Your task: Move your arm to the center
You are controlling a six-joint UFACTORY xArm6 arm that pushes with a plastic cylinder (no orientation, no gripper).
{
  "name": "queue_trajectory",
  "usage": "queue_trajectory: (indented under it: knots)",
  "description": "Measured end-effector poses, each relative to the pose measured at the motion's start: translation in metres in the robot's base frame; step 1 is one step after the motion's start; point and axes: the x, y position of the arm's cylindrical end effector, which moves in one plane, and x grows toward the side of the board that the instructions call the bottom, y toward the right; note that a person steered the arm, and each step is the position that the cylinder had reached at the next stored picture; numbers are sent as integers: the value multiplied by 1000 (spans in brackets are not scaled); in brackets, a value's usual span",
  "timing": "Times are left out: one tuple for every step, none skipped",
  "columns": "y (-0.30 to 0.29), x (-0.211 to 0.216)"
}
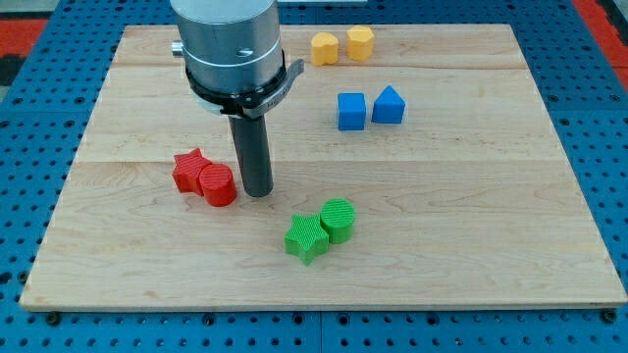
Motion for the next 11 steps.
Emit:
queue_trajectory:
  knots:
    - [0, 0]
    - [0, 0]
    - [0, -2]
    - [0, -5]
    - [1, -3]
    - [2, -4]
    - [23, -4]
    - [77, -10]
    - [117, -38]
    - [193, -31]
    - [213, 31]
